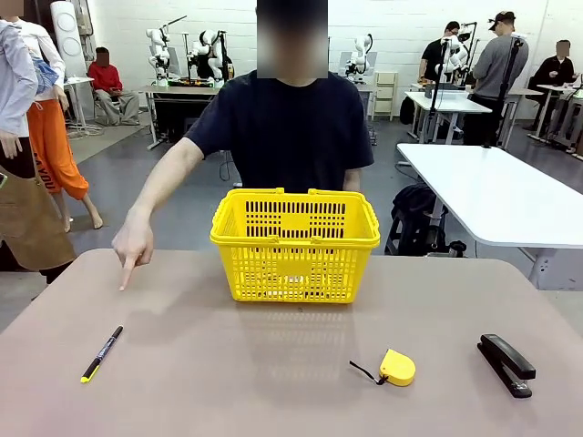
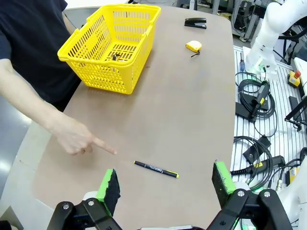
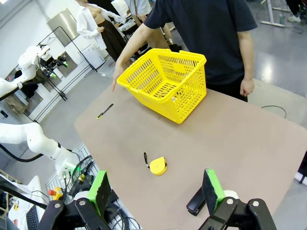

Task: Place the items the person wants into the basket.
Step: Pick up the item the person points to and place it in the Market Basket.

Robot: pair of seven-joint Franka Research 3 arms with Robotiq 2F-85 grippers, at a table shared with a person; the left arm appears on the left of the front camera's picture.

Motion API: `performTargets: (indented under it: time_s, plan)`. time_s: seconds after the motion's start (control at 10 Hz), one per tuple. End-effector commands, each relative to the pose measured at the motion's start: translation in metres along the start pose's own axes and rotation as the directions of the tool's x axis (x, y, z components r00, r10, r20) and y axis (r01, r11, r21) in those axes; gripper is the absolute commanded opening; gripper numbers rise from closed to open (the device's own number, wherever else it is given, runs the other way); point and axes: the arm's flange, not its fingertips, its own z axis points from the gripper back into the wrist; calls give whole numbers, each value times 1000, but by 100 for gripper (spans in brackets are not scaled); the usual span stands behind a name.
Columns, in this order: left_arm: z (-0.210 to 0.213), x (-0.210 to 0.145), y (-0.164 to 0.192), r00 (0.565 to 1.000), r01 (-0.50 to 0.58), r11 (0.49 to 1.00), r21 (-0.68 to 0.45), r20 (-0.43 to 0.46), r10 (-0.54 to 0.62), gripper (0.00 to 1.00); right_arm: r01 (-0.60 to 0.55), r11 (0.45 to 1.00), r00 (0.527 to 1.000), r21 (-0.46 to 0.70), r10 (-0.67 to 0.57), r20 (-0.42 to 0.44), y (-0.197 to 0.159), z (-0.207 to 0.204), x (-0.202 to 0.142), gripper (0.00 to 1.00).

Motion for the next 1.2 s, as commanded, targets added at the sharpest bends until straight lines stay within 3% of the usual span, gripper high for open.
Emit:
performTargets:
  time_s: [0.0, 0.6, 0.7, 0.8, 0.9, 1.1]
  plan:
    - [1, 0, 1, 1000, 12, 1000, 4, 13, -12, 100, -15, 1000, 999, 18, 14, 30, 1, -1, 2, 100]
    - [0, 0, 0, 1000, 0, 1000, 0, 0, 0, 100, -15, 1000, 999, 18, 14, 30, 1, -1, 2, 100]
    - [-5, 13, -16, 984, -101, 993, 63, -140, 109, 100, -15, 1000, 999, 18, 14, 30, 1, -1, 2, 100]
    - [-24, 37, -31, 940, -245, 959, 144, -208, 272, 100, -15, 1000, 999, 18, 14, 30, 1, -1, 2, 100]
    - [-47, 75, -31, 830, -451, 848, 279, -219, 514, 100, -15, 1000, 999, 18, 14, 30, 1, -1, 2, 100]
    - [-105, 121, -56, 687, -482, 800, 357, -412, 599, 100, -15, 1000, 999, 18, 14, 30, 1, -1, 2, 100]
